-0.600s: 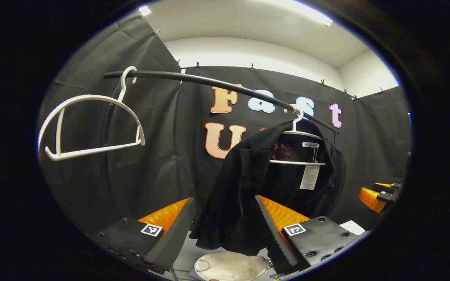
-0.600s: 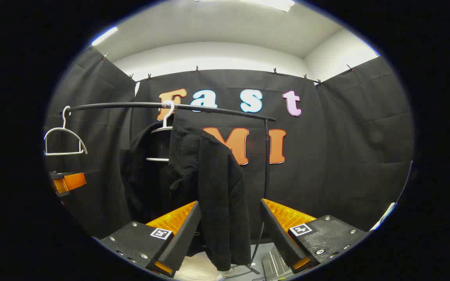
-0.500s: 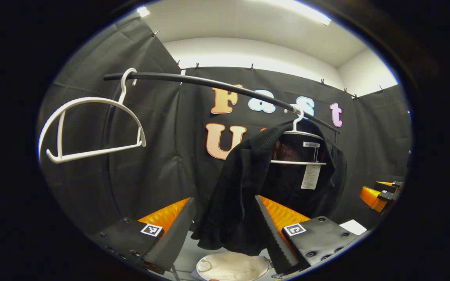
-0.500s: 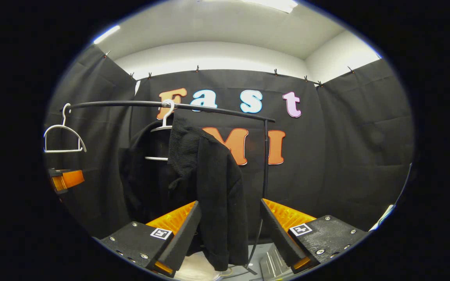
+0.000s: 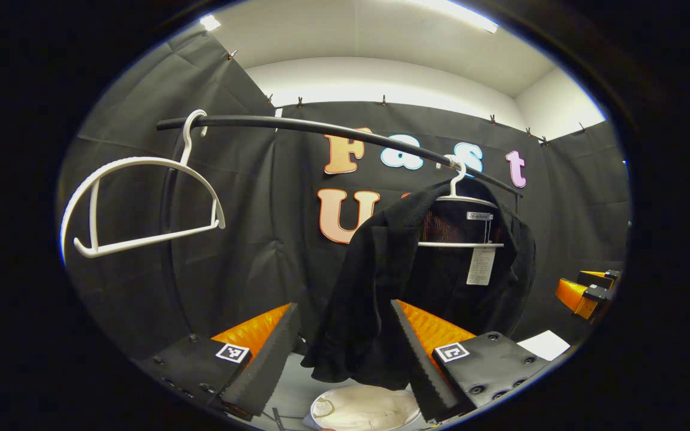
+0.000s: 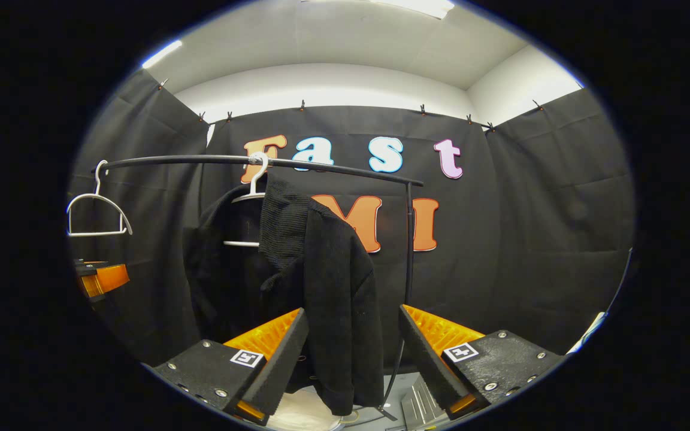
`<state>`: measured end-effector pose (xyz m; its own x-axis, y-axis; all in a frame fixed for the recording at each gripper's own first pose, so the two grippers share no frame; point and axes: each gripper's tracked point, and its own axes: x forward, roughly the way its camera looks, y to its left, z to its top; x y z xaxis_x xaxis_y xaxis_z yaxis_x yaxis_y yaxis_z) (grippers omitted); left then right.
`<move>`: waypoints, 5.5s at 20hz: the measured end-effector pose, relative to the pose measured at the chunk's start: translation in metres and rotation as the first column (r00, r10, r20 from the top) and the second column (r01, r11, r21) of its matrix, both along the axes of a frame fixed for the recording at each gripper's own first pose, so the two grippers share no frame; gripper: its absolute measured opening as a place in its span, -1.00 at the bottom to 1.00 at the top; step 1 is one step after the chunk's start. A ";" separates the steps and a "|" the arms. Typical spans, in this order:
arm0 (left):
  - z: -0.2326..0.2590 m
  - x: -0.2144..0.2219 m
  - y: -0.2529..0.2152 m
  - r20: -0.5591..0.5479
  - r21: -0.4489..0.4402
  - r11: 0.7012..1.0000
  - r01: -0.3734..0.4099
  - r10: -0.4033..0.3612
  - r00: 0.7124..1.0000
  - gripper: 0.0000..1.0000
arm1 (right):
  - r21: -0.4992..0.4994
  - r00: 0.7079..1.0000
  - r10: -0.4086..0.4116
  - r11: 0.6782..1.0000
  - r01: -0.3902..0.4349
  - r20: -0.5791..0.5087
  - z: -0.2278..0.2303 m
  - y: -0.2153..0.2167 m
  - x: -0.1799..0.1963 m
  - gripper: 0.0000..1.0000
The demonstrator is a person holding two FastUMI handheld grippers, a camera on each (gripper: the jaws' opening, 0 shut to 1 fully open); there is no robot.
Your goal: Grasp the clothes on the hanger with both hands and then place them into the laundry hamper below.
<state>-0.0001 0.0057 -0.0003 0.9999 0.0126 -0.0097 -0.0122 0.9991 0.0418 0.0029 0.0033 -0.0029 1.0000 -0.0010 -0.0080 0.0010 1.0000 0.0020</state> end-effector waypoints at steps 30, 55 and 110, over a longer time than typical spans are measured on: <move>-0.018 0.023 0.032 -0.022 0.023 0.998 -0.065 0.065 0.998 0.94 | 0.007 0.993 0.035 0.999 -0.034 -0.112 -0.057 0.082 0.104 1.00; -0.051 0.076 -0.022 -0.078 0.006 0.994 -0.110 0.110 0.991 0.87 | 0.119 0.959 0.209 0.975 -0.188 -0.193 -0.096 0.055 0.206 -0.62; 0.065 0.200 0.033 0.152 0.103 0.972 -0.213 0.196 0.969 -0.86 | 0.345 0.924 0.381 0.871 -0.349 -0.027 0.070 -0.103 0.246 -1.00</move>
<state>0.2004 0.0383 0.0647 0.9672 0.2097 0.1434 -0.2299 0.9627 0.1424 0.2485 -0.0996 0.0669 0.9234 0.3822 -0.0352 -0.3473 0.8712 0.3469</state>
